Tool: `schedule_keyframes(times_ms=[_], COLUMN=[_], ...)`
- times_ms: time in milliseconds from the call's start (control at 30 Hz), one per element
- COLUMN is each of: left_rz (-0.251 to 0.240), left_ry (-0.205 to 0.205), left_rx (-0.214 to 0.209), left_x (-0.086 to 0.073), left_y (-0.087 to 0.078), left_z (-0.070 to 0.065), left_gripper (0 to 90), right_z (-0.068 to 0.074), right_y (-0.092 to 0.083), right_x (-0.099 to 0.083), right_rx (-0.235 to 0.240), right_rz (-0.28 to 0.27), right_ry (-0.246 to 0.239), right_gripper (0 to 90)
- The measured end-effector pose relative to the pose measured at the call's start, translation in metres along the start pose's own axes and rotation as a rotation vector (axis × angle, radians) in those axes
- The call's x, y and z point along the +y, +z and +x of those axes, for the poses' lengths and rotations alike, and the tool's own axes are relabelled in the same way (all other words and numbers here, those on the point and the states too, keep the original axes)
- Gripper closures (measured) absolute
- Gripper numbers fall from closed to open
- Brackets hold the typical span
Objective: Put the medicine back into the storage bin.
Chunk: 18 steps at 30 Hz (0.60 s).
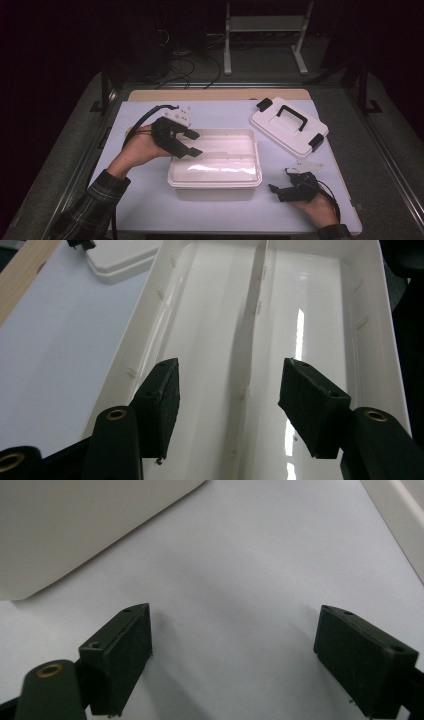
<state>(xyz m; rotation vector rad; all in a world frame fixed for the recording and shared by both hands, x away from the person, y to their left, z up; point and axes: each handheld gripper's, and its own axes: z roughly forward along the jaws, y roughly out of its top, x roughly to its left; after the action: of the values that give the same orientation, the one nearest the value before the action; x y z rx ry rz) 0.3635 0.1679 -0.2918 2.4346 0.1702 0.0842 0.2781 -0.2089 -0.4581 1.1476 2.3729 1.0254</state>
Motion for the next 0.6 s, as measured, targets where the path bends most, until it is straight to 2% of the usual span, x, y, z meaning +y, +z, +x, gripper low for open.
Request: schedule_keyframes(times_ms=[133, 267, 600], left_rz=[0.02, 0.061, 0.145], left_ry=[0.022, 0.043, 0.069], left_rx=[-0.021, -0.049, -0.087], left_x=[0.009, 0.018, 0.03], left_y=[0.013, 0.028, 0.047], left_z=[-0.001, -0.002, -0.003], left_gripper=[44.8, 49.0, 63.6], right_z=[0.0, 0.0, 0.0], right_y=[0.0, 0.0, 0.0], right_x=[0.0, 0.0, 0.0], right_rx=[0.0, 0.0, 0.0], right_rz=[0.0, 0.0, -0.001], right_ry=[0.0, 0.0, 0.0], right_gripper=[14.7, 14.7, 14.6])
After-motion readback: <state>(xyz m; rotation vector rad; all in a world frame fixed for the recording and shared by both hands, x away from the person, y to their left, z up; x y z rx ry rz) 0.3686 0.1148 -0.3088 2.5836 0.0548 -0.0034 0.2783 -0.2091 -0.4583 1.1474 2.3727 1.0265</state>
